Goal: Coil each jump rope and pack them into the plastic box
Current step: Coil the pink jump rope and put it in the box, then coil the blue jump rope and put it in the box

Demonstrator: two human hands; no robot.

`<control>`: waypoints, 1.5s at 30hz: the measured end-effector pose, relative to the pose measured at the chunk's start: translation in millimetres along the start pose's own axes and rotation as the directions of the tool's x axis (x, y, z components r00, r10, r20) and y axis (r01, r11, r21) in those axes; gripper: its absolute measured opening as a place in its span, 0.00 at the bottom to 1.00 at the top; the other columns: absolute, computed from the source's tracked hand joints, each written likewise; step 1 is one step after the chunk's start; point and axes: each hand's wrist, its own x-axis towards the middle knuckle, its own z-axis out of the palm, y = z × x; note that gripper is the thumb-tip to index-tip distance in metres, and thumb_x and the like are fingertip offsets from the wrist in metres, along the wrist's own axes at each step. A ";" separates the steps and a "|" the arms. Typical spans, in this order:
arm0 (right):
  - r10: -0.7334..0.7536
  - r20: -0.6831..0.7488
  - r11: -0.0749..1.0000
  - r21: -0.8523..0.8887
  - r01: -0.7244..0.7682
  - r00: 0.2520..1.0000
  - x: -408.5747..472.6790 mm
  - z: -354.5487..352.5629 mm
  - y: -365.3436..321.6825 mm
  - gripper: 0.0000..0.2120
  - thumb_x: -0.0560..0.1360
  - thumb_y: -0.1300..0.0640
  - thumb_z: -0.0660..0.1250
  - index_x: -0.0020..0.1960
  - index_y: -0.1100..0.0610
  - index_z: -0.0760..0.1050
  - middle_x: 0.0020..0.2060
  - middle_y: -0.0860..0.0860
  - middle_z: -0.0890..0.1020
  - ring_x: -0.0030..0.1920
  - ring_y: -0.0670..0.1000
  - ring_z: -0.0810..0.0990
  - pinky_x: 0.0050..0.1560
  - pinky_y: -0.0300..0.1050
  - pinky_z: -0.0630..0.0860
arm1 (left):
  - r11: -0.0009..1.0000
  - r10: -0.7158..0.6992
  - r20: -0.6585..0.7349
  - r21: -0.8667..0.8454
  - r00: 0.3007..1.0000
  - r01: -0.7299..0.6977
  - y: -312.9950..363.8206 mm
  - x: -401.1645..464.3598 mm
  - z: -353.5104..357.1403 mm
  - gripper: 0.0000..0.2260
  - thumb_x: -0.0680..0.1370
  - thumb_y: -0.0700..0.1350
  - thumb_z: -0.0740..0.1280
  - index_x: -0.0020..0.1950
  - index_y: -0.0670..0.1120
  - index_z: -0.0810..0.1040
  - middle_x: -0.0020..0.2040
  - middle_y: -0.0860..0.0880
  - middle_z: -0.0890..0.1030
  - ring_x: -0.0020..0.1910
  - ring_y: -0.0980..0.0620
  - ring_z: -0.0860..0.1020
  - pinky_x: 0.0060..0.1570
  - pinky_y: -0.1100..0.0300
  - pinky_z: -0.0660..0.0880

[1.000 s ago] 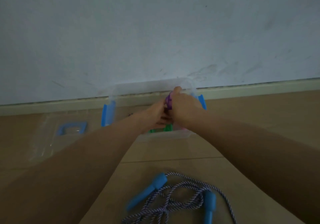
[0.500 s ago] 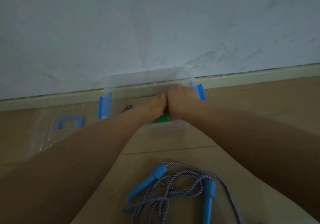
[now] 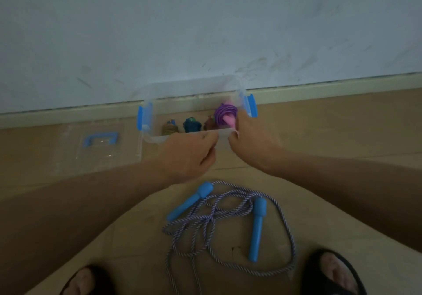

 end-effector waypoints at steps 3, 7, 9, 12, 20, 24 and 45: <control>0.216 0.014 0.950 0.227 -0.214 0.976 -36.5 15.3 20.8 0.04 0.75 0.58 0.60 0.49 0.56 0.67 0.42 0.55 0.75 0.43 0.58 0.75 0.43 0.50 0.72 | 0.986 -0.151 0.330 0.124 0.932 0.116 13.5 -32.0 12.2 0.07 0.80 0.50 0.57 0.45 0.49 0.68 0.38 0.54 0.75 0.27 0.56 0.65 0.25 0.60 0.61; 0.490 0.359 0.828 0.093 -0.552 0.795 -80.5 41.4 44.6 0.17 0.75 0.58 0.63 0.61 0.62 0.64 0.51 0.58 0.77 0.49 0.60 0.79 0.43 0.48 0.74 | 0.858 -0.372 0.828 0.133 0.420 0.496 16.4 -53.1 43.0 0.20 0.82 0.55 0.58 0.67 0.43 0.68 0.63 0.44 0.75 0.57 0.45 0.76 0.51 0.53 0.72; 0.529 0.571 0.770 -0.012 -0.638 0.628 -95.4 56.0 50.5 0.23 0.77 0.56 0.64 0.66 0.64 0.60 0.56 0.61 0.77 0.46 0.59 0.80 0.39 0.51 0.81 | 0.853 -0.323 0.845 0.065 0.426 0.518 20.0 -60.1 60.3 0.20 0.81 0.55 0.59 0.68 0.43 0.67 0.63 0.43 0.75 0.58 0.44 0.75 0.50 0.55 0.71; 0.498 0.696 0.734 -0.020 -0.679 0.518 -102.0 72.4 54.6 0.28 0.76 0.52 0.63 0.68 0.65 0.57 0.59 0.63 0.74 0.48 0.61 0.80 0.38 0.54 0.82 | 0.826 -0.317 0.834 0.009 0.452 0.564 22.5 -62.0 79.5 0.21 0.79 0.55 0.62 0.67 0.44 0.68 0.63 0.44 0.75 0.57 0.44 0.75 0.52 0.54 0.72; 0.520 0.627 0.742 0.003 -0.670 0.579 -72.5 93.3 56.4 0.23 0.77 0.60 0.66 0.67 0.61 0.59 0.53 0.59 0.74 0.53 0.61 0.80 0.32 0.45 0.78 | 0.775 -0.320 0.840 -0.034 0.438 0.631 24.2 -57.9 96.1 0.13 0.80 0.53 0.61 0.58 0.45 0.73 0.55 0.47 0.78 0.49 0.50 0.75 0.44 0.60 0.66; 0.530 0.618 0.716 0.041 -0.697 0.580 -65.3 95.3 49.9 0.25 0.77 0.63 0.65 0.68 0.61 0.57 0.53 0.62 0.74 0.44 0.62 0.82 0.26 0.49 0.78 | 0.662 -0.343 0.847 -0.088 0.406 0.744 14.6 -51.9 90.0 0.15 0.80 0.53 0.59 0.57 0.44 0.76 0.52 0.46 0.78 0.46 0.49 0.76 0.43 0.57 0.69; -0.063 0.735 0.528 0.598 -0.603 0.675 -71.9 -96.5 -79.2 0.07 0.74 0.67 0.61 0.50 0.61 0.75 0.38 0.54 0.83 0.40 0.52 0.84 0.44 0.43 0.82 | -0.060 -0.243 0.700 -0.702 0.672 0.710 47.0 -44.9 -104.2 0.16 0.80 0.47 0.60 0.61 0.38 0.76 0.48 0.39 0.82 0.44 0.44 0.82 0.48 0.50 0.81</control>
